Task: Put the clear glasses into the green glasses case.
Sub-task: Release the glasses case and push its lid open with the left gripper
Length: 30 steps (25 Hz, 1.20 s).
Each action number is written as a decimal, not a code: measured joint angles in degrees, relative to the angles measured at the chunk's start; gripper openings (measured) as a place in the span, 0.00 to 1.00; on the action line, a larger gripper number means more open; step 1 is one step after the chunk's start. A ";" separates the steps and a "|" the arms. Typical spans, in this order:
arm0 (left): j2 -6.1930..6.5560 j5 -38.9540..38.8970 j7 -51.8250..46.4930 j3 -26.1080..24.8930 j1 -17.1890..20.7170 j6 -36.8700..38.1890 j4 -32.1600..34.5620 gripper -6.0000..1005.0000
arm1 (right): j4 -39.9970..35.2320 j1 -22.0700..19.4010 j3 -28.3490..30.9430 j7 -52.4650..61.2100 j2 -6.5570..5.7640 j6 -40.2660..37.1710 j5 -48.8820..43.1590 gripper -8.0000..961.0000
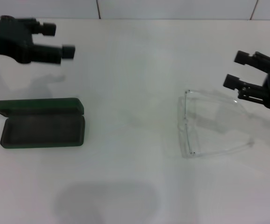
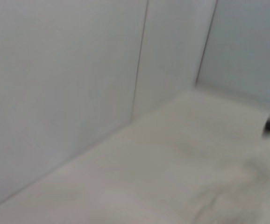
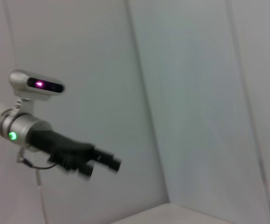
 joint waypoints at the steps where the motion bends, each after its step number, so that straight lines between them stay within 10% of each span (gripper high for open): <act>1: -0.41 5.37 -1.12 2.18 -0.59 0.02 4.58 0.85 | 0.02 -0.35 0.23 0.02 0.07 0.00 -0.01 0.86; 12: -4.34 36.78 -3.41 28.02 1.44 0.36 25.52 0.83 | 0.05 -2.23 1.95 0.07 0.99 -0.31 0.16 0.86; 30: -3.96 43.51 -3.05 29.26 -4.19 -3.89 11.50 0.81 | 0.04 -1.58 1.97 -0.46 0.83 0.05 0.04 0.86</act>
